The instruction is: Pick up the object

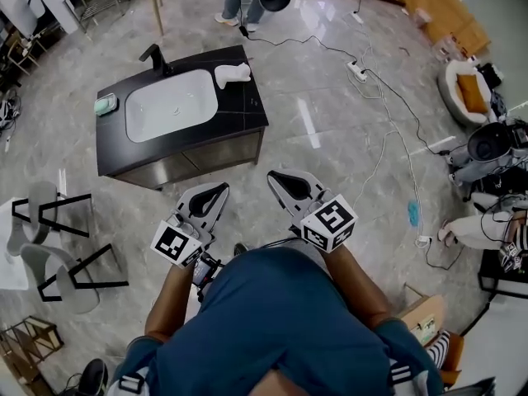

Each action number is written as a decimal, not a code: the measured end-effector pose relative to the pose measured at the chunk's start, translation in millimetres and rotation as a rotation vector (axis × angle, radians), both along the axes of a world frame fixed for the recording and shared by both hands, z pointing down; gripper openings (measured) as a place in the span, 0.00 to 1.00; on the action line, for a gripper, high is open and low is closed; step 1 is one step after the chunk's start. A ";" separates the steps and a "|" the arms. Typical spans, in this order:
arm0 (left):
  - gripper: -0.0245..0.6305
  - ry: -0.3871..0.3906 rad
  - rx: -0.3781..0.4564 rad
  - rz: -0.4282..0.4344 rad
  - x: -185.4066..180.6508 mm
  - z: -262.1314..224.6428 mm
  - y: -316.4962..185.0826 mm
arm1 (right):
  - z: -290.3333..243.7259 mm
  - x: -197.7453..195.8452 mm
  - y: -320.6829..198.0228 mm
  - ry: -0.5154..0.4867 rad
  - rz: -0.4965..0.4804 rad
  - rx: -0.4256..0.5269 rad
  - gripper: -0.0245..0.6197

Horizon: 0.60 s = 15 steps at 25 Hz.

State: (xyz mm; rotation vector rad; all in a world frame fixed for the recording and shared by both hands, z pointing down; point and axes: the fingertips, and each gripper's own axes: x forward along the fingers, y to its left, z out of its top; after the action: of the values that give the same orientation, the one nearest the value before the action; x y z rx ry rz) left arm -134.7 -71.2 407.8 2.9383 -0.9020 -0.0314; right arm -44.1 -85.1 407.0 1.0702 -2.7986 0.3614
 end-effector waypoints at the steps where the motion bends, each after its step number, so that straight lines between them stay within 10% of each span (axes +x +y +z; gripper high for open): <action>1: 0.04 -0.017 -0.009 0.011 2.4 5.4 -6.2 | 0.9 -2.5 -3.5 -0.002 -0.011 0.001 0.06; 15: 0.04 0.005 0.007 -0.086 86.5 -9.2 -99.6 | 11.1 69.6 -117.0 -0.022 -0.088 -0.018 0.06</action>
State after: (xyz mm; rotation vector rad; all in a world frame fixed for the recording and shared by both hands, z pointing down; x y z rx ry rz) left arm -48.3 -170.8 398.5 2.9019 -1.0293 -0.0468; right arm 25.5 -202.1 418.2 0.9414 -2.8447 0.3910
